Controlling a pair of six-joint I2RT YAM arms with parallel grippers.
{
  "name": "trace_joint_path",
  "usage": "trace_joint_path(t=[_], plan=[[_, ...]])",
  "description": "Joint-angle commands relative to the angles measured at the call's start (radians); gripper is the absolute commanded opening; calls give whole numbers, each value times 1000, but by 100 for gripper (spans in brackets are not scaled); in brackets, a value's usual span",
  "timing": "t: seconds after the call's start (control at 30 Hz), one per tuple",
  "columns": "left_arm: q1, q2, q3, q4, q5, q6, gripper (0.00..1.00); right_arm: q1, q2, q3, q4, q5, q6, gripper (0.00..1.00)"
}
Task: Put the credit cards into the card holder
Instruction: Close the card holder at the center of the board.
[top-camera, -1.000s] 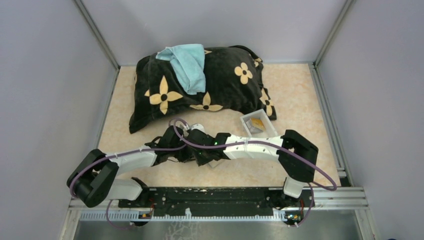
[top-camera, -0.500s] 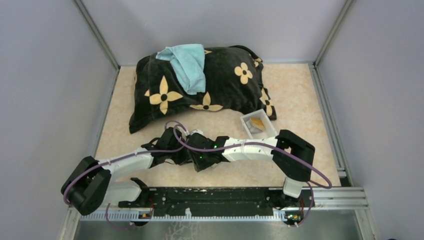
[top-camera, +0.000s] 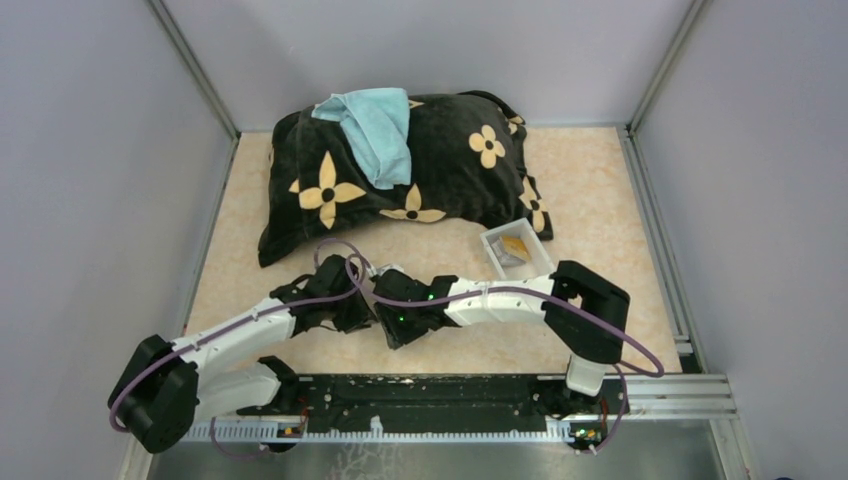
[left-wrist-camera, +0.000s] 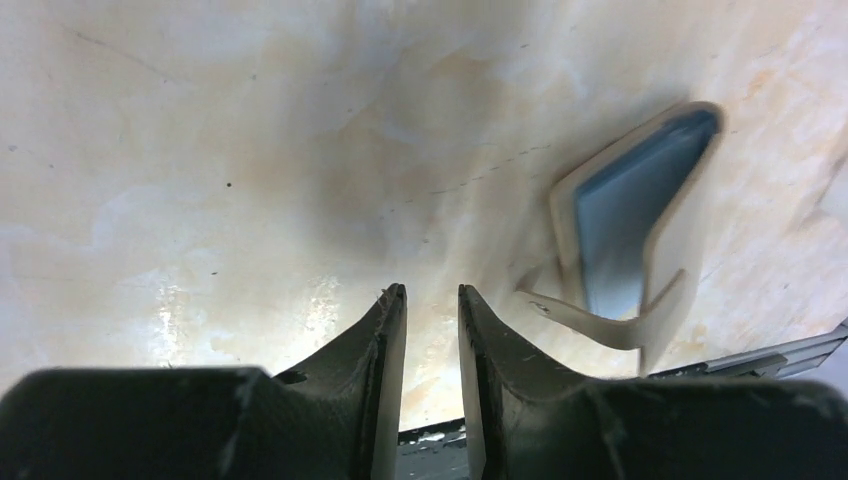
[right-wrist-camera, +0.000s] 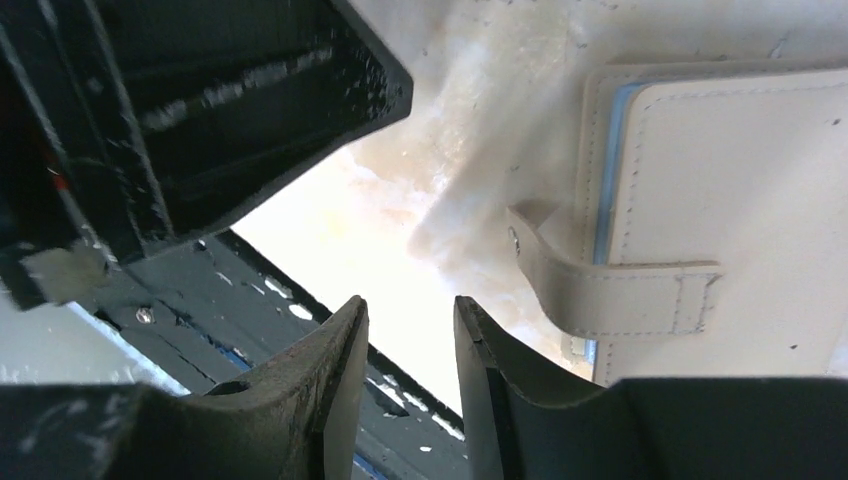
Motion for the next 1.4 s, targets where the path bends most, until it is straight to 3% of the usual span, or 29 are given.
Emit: trace_joint_path(t=[0.0, 0.23, 0.47, 0.57, 0.77, 1.37], plan=[[-4, -31, 94, -84, -53, 19, 33, 38, -71, 67, -18, -7, -27, 38], [-7, -23, 218, -88, -55, 46, 33, 41, -224, 59, -55, 55, -17, 39], [-24, 34, 301, -51, -25, 79, 34, 21, -315, 11, -82, 118, -9, 48], [-44, 59, 316, -7, -4, 94, 34, -14, -362, -51, -66, 144, -3, 57], [-74, 141, 349, 38, 34, 118, 33, -143, -460, -185, 12, 110, -11, 62], [-136, 293, 331, 68, 58, 103, 31, -364, -379, -370, 236, -102, -44, 63]])
